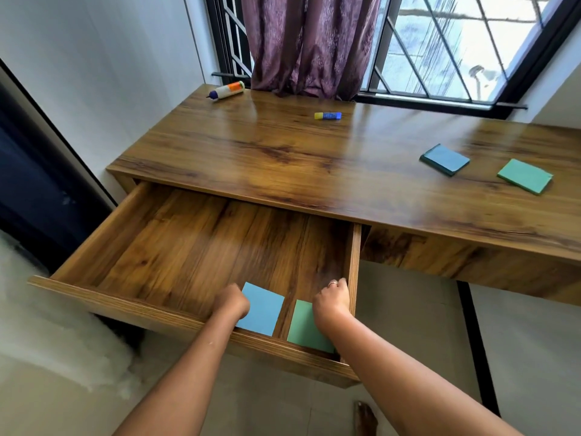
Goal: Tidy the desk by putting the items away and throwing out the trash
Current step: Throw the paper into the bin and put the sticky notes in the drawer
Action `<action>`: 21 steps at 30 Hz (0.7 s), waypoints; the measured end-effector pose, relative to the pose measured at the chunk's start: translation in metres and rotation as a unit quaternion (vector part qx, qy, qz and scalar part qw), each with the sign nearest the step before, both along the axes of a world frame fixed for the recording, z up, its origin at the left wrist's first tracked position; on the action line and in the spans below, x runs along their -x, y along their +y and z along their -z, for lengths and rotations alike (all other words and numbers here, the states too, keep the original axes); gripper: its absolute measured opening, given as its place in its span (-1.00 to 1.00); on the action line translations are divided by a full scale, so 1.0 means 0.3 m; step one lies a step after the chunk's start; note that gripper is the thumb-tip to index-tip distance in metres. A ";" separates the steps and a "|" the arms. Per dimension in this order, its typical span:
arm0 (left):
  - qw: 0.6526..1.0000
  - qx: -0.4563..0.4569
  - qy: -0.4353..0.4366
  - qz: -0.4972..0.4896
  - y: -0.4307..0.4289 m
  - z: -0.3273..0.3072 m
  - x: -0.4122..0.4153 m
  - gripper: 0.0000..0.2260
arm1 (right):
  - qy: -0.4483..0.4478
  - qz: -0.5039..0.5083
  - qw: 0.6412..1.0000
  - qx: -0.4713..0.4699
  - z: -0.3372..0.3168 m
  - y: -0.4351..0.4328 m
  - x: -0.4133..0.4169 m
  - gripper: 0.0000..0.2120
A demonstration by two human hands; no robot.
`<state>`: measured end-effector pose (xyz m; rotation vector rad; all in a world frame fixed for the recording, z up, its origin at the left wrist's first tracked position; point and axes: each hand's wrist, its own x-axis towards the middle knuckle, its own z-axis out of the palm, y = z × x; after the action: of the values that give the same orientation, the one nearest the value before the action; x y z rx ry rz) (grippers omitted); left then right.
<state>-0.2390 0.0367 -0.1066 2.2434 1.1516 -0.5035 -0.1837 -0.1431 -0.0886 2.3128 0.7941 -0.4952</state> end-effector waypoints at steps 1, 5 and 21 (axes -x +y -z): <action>0.999 -0.024 0.017 0.025 -0.002 -0.002 0.001 -0.70 | -0.001 -0.004 1.000 0.003 -0.002 -0.001 -0.001 -0.52; 0.989 -0.083 0.062 0.103 -0.020 0.009 0.002 -0.70 | 0.001 -0.022 1.000 -0.008 -0.009 -0.013 0.007 -0.56; 0.946 -0.225 -0.054 0.227 -0.178 -0.197 -0.156 -0.73 | -0.022 0.035 0.953 -0.301 -0.092 -0.102 -0.021 -0.73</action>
<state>-0.1922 -0.0166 -0.0474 2.9178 0.7384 -0.3010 -0.1774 -0.1737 -0.0610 2.9083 0.9397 -0.2462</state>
